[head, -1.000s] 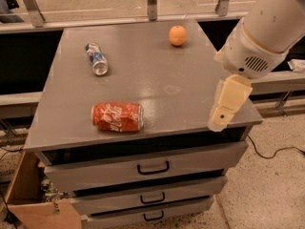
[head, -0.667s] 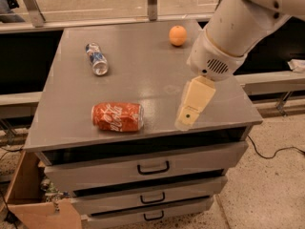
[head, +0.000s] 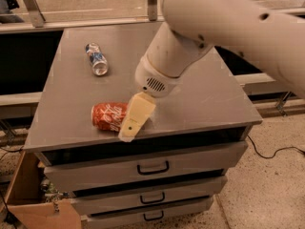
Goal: Pick coke can
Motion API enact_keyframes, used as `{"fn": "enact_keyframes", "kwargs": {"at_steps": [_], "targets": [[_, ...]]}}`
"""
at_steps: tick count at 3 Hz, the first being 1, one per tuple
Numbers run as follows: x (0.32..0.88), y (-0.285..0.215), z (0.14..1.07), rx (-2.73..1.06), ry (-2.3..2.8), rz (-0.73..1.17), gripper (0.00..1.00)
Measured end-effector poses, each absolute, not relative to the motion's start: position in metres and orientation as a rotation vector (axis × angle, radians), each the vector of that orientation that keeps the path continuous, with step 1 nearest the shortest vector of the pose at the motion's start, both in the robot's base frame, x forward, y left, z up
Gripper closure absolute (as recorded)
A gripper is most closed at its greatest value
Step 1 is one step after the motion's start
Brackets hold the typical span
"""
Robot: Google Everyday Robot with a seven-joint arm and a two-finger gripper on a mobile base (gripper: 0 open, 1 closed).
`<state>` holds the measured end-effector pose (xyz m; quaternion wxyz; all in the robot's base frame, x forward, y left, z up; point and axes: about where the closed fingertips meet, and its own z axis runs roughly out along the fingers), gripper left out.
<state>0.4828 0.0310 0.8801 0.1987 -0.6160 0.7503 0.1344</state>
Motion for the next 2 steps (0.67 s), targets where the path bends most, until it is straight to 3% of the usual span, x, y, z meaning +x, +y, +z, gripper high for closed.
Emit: {"fn": "enact_keyframes", "kwargs": {"at_steps": [1, 2], "targets": [[0.485, 0.071, 0.858, -1.706, 2.081, 0.445, 0.0], [0.487, 0.097, 0.845, -1.673, 2.076, 0.487, 0.14]]}}
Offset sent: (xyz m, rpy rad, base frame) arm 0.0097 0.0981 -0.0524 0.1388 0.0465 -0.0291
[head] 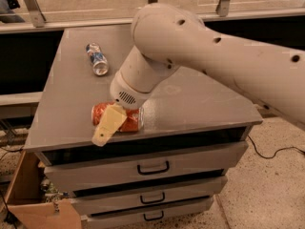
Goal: Pick coke can
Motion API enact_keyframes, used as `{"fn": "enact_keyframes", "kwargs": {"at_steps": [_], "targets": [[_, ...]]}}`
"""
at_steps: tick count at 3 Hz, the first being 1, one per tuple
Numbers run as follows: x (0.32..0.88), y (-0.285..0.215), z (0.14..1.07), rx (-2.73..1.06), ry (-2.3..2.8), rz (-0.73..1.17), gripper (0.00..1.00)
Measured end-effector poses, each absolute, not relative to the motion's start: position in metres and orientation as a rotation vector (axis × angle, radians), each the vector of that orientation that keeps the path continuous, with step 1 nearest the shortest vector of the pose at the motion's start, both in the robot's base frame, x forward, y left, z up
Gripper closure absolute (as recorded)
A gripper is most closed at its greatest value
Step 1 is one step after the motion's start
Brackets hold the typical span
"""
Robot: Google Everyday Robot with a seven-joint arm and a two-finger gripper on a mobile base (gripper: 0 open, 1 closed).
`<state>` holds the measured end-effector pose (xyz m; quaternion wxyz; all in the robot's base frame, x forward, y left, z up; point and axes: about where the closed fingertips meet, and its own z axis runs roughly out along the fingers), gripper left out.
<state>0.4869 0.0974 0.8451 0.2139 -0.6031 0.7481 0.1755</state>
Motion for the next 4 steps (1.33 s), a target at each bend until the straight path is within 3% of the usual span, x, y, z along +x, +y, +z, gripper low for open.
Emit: {"fn": "enact_keyframes", "kwargs": {"at_steps": [3, 4], "targets": [[0.522, 0.063, 0.876, -1.449, 2.044, 0.53, 0.84], [0.539, 0.024, 0.915, -1.383, 1.994, 0.524, 1.0]]}}
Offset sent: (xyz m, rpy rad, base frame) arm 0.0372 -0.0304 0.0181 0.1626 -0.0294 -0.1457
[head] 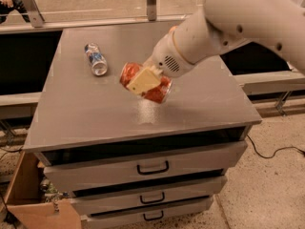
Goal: Pick coke can
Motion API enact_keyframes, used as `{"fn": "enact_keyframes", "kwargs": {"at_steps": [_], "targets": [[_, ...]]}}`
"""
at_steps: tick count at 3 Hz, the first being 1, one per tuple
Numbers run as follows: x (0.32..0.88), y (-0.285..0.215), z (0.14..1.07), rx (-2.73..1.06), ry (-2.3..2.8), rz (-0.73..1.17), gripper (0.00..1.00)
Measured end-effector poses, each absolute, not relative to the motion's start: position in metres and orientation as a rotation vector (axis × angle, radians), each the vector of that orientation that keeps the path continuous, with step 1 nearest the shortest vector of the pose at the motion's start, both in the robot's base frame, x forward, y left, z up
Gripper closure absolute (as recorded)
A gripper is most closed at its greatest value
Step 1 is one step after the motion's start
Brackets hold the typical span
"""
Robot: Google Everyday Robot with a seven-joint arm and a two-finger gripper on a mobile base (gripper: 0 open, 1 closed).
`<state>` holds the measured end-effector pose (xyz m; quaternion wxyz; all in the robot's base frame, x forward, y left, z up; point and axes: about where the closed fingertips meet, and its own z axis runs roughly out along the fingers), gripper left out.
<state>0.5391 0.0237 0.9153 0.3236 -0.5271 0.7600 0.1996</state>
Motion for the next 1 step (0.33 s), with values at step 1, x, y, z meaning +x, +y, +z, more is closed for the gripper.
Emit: {"fn": "enact_keyframes", "kwargs": {"at_steps": [1], "targets": [[0.5419, 0.0249, 0.9286, -1.38, 1.968, 0.515, 1.0]]}}
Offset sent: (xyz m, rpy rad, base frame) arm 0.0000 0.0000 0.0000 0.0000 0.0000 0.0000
